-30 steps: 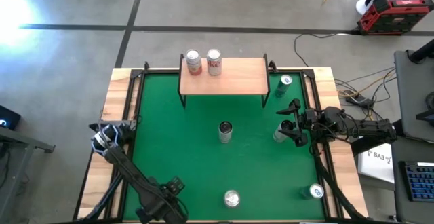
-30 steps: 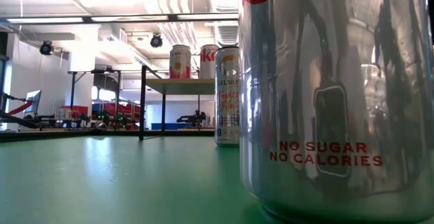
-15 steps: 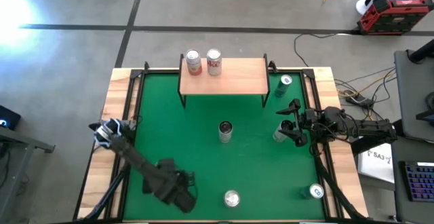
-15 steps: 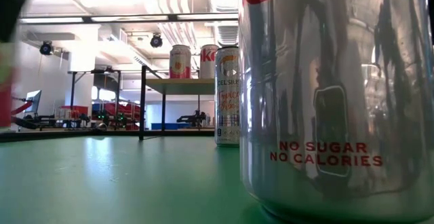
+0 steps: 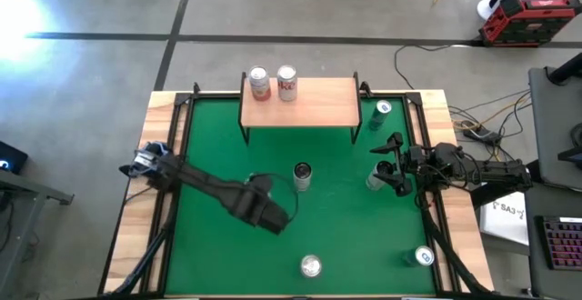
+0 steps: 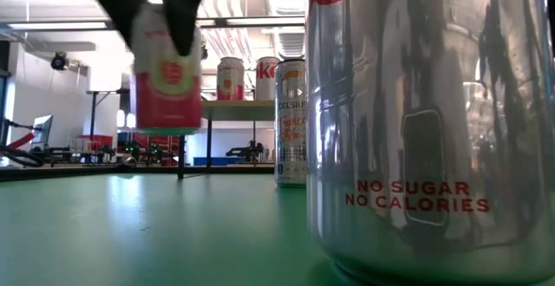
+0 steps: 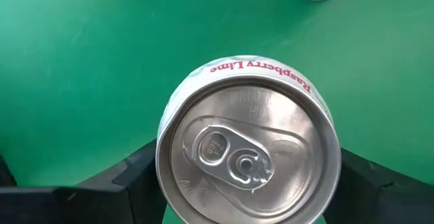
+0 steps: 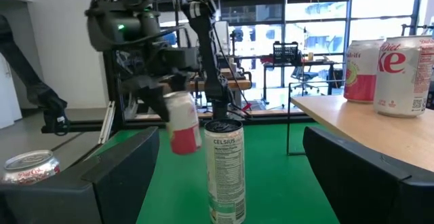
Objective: Place canned beverage on shelf
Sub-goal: Put the pink-white soda can on the shelf aligned with the other pink-white soda can
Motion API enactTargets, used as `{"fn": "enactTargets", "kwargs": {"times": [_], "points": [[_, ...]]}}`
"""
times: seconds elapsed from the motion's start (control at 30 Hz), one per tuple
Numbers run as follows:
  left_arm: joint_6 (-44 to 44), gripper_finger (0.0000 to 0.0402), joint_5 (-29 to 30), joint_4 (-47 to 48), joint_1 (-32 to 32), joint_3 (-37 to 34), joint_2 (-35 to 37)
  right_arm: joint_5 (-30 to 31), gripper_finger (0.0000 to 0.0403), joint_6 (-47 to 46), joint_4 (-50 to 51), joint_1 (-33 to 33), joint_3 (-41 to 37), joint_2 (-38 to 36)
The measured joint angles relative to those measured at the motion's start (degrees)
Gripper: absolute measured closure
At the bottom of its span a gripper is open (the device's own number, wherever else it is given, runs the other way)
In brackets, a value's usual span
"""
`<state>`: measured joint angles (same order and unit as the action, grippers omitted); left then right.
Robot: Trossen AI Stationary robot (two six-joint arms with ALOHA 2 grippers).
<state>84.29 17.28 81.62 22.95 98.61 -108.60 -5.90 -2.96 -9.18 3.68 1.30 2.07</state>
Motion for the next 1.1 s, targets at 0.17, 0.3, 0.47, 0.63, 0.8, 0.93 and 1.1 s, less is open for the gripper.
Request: {"fn": "enactTargets", "kwargs": {"times": [0.17, 0.3, 0.47, 0.63, 0.8, 0.93, 1.1], "points": [[-9.22, 0.0129, -0.08, -4.25, -3.84, -1.16, 0.02, 0.01, 0.0046, 0.00, -0.01, -0.02, -0.02, 0.02], [-11.93, 0.0129, -2.80, -5.71, -7.42, -3.12, 0.02, 0.01, 0.0046, 0.00, 0.01, -0.01, -0.01, 0.02], [-17.12, 0.0129, -7.05, -6.95, -13.02, -4.12, 0.02, 0.01, 0.0046, 0.00, 0.01, -0.02, -0.01, 0.02], [-19.53, 0.0129, -10.78, -9.80, -17.38, -6.54, 0.14, -0.01, 0.0046, 0.00, 0.01, -0.02, -0.01, 0.00], [-18.70, 0.0129, -10.70, -14.51, -19.74, -10.50, 0.86, 0.01, 0.0046, 0.00, 0.01, 0.00, 0.00, 0.00], [-17.36, 0.0129, -10.40, -15.49, -21.15, -11.76, 0.96, 0.01, 0.0046, 0.00, 0.01, -0.01, 0.00, 0.02], [-15.63, 0.0129, -5.71, -15.68, -21.36, -11.70, 0.96, -0.01, 0.0046, 0.00, 0.01, 0.00, 0.00, 0.02]]}}
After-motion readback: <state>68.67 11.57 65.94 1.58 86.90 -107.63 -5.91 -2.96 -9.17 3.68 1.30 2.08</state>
